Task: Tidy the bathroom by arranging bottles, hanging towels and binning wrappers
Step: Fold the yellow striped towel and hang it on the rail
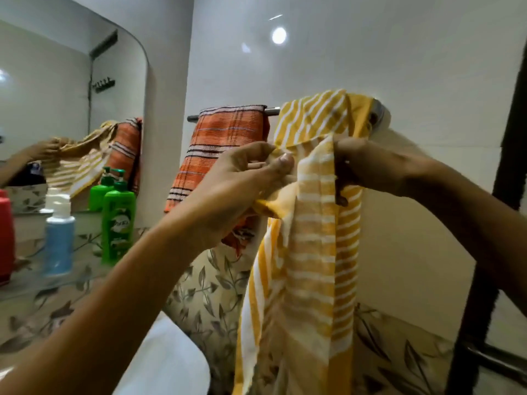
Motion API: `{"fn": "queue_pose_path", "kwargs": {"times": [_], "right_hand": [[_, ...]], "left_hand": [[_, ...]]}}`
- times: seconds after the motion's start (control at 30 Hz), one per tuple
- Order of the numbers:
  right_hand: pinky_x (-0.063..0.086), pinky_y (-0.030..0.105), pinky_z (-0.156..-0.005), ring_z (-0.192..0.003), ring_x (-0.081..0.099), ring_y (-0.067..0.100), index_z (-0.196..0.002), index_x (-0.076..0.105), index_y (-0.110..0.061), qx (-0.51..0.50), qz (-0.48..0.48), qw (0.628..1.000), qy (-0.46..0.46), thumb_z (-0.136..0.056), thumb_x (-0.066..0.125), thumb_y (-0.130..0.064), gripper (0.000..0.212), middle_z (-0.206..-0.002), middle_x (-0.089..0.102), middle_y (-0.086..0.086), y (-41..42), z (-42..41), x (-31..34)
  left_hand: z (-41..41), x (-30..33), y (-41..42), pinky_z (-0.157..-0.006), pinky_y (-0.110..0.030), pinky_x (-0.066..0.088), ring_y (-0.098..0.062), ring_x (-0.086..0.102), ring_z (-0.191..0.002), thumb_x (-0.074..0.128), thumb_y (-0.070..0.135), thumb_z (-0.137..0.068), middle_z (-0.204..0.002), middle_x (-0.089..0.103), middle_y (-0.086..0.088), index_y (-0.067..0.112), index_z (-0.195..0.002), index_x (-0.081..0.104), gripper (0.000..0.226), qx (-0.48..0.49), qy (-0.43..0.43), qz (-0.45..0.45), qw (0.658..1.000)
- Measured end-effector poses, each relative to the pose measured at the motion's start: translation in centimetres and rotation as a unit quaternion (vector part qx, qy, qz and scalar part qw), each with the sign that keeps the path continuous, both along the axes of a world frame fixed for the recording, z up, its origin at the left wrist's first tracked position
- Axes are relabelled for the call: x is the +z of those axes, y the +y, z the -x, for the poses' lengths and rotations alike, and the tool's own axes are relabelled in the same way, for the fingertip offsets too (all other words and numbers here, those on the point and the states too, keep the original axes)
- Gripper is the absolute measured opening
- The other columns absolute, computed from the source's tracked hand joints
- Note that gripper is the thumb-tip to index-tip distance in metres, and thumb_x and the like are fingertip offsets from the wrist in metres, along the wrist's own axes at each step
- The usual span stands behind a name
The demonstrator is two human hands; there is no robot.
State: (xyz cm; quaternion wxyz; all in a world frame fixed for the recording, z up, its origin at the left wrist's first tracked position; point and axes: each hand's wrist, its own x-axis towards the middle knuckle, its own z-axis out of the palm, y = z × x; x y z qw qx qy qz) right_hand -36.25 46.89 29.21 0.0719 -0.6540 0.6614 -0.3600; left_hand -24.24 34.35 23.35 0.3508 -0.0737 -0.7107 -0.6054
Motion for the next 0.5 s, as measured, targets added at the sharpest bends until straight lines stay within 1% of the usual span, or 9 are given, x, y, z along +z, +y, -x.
{"fn": "queue_pose_path", "kwargs": {"times": [0.07,0.1,0.2,0.27,0.3,0.37,0.4,0.47,0.5], "right_hand": [[0.042,0.031,-0.05,-0.046,0.054,0.003,-0.061,0.06,-0.019,0.029,-0.045,0.998,-0.028,-0.089,0.036,-0.02,0.037,-0.05,0.059,-0.012,1.3,-0.4,-0.5],[0.046,0.03,-0.049,-0.048,0.057,0.004,-0.057,0.066,-0.024,0.042,-0.064,0.996,-0.037,-0.085,0.037,-0.023,0.04,-0.052,0.062,-0.011,1.9,-0.6,-0.7],[0.055,0.029,-0.052,-0.052,0.065,0.012,-0.058,0.072,-0.019,0.073,-0.127,0.987,-0.061,-0.073,0.038,-0.023,0.037,-0.06,0.069,-0.001,3.6,-0.8,-1.6],[0.059,0.033,-0.053,-0.056,0.068,0.018,-0.062,0.073,-0.012,0.096,-0.2,0.971,-0.085,-0.07,0.048,-0.022,0.028,-0.065,0.071,0.006,4.6,-0.5,-2.3],[0.059,0.035,-0.054,-0.059,0.069,0.021,-0.069,0.072,-0.007,0.116,-0.248,0.956,-0.108,-0.067,0.06,-0.024,0.021,-0.068,0.071,0.009,4.9,-0.1,-3.1],[0.06,0.035,-0.061,-0.066,0.071,0.021,-0.092,0.057,0.01,0.157,-0.342,0.91,-0.172,-0.056,0.077,-0.023,0.053,-0.073,0.071,0.009,5.5,0.6,-4.8],[0.06,0.034,-0.068,-0.074,0.072,0.018,-0.104,0.05,0.012,0.188,-0.381,0.879,-0.218,-0.061,0.078,-0.026,0.063,-0.078,0.072,0.007,5.8,1.0,-5.7],[0.054,0.035,-0.087,-0.095,0.068,0.022,-0.118,0.038,0.02,0.306,-0.418,0.797,-0.311,-0.088,0.058,-0.02,0.054,-0.097,0.07,0.013,6.3,1.4,-7.5],[0.051,0.038,-0.091,-0.101,0.065,0.026,-0.118,0.041,0.019,0.325,-0.404,0.786,-0.336,-0.093,0.049,-0.014,0.042,-0.103,0.066,0.019,6.7,1.6,-8.1]], "left_hand": [[-0.8,-0.6,1.6,-0.045,-0.017,0.051,-0.005,0.062,-0.055,0.058,0.02,-0.085,-0.07,0.068,0.002,0.015,-0.09,0.064,0.009,-0.007,-0.009,-0.018,1.0],[-1.2,-0.9,2.4,-0.045,-0.017,0.051,-0.005,0.061,-0.054,0.058,0.02,-0.085,-0.07,0.067,0.002,0.015,-0.092,0.064,0.01,-0.009,-0.022,-0.02,1.0],[-2.1,-1.4,3.9,-0.053,-0.019,0.053,-0.009,0.061,-0.064,0.06,0.024,-0.082,-0.079,0.067,0.0,0.013,-0.102,0.063,0.023,-0.007,-0.065,0.015,0.998],[-2.6,-2.4,4.9,-0.06,-0.02,0.052,-0.013,0.06,-0.072,0.06,0.028,-0.081,-0.086,0.067,-0.003,0.014,-0.101,0.064,0.025,-0.009,-0.11,0.052,0.993],[-2.8,-3.1,5.5,-0.062,-0.022,0.051,-0.015,0.06,-0.075,0.061,0.03,-0.08,-0.089,0.067,-0.004,0.016,-0.098,0.065,0.024,-0.016,-0.13,0.067,0.989],[-3.1,-4.3,6.5,-0.061,-0.023,0.048,-0.016,0.059,-0.074,0.061,0.03,-0.079,-0.088,0.066,-0.004,0.018,-0.09,0.065,0.017,-0.04,-0.164,0.083,0.982],[-3.1,-5.0,6.9,-0.06,-0.024,0.048,-0.018,0.059,-0.073,0.06,0.028,-0.08,-0.087,0.067,-0.005,0.017,-0.088,0.065,0.015,-0.049,-0.176,0.087,0.979],[-3.3,-5.9,7.7,-0.064,-0.025,0.053,-0.02,0.062,-0.078,0.058,0.025,-0.083,-0.094,0.069,-0.008,0.012,-0.096,0.065,0.02,-0.061,-0.197,0.091,0.974],[-3.4,-6.3,8.0,-0.068,-0.022,0.054,-0.018,0.064,-0.081,0.057,0.024,-0.083,-0.097,0.07,-0.007,0.008,-0.101,0.064,0.024,-0.062,-0.199,0.093,0.973]]}}
